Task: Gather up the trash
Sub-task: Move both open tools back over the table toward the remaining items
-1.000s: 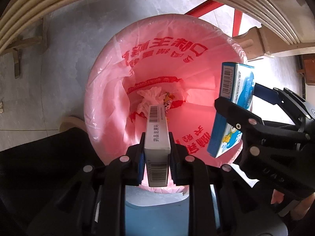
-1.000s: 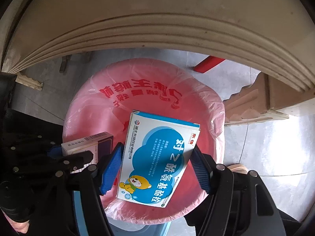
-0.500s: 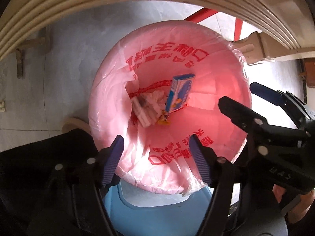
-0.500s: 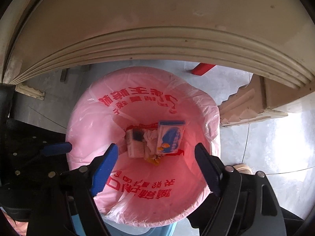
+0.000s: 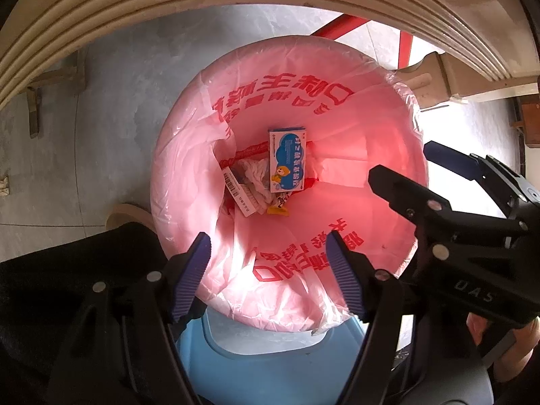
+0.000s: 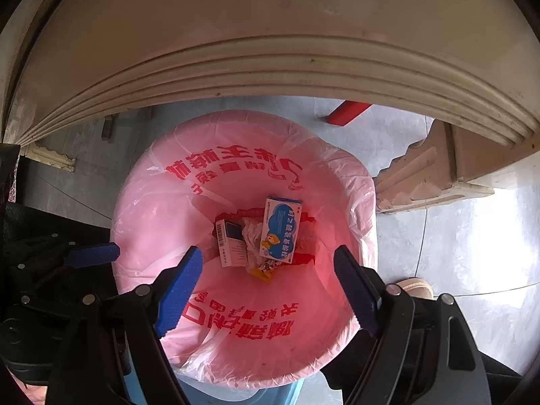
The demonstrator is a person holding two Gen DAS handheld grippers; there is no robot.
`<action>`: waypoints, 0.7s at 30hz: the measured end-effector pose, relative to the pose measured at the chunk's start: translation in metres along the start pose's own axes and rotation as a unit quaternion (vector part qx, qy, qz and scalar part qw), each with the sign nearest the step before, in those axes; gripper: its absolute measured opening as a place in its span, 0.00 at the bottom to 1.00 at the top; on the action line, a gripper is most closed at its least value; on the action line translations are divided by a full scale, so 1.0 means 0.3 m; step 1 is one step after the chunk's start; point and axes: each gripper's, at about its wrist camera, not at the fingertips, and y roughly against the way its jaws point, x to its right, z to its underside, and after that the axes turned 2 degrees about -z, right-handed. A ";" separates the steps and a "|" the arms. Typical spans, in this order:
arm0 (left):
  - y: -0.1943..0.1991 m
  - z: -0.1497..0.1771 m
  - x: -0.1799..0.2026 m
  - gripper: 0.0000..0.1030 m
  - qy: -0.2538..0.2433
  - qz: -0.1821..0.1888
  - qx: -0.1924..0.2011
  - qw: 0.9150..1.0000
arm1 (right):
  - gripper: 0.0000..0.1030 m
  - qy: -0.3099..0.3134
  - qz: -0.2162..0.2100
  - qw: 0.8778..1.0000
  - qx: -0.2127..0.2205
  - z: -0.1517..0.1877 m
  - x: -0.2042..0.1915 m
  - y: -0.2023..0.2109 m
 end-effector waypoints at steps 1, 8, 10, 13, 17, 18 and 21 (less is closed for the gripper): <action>0.002 0.000 -0.001 0.67 0.000 0.000 0.000 1.000 | 0.76 0.000 0.001 1.000 0.001 0.000 0.000 0.001; 0.063 0.028 0.014 0.67 -0.016 -0.019 0.026 0.999 | 0.76 -0.001 0.008 1.000 0.018 0.032 0.004 0.062; 0.100 0.044 0.017 0.67 -0.023 -0.027 0.040 0.999 | 0.76 0.005 0.010 0.999 0.031 0.049 -0.006 0.112; 0.205 0.094 0.013 0.67 -0.030 -0.029 0.072 0.997 | 0.76 0.016 0.012 0.998 0.063 0.070 -0.030 0.210; 0.372 0.161 -0.011 0.67 -0.039 -0.027 0.115 0.992 | 0.76 0.025 -0.003 0.992 0.125 0.092 -0.070 0.395; 0.425 0.181 -0.024 0.67 -0.040 -0.028 0.128 0.991 | 0.76 0.029 -0.009 0.989 0.144 0.097 -0.084 0.460; 0.580 0.214 -0.074 0.67 -0.040 -0.036 0.162 0.985 | 0.76 0.041 -0.021 0.981 0.187 0.092 -0.116 0.622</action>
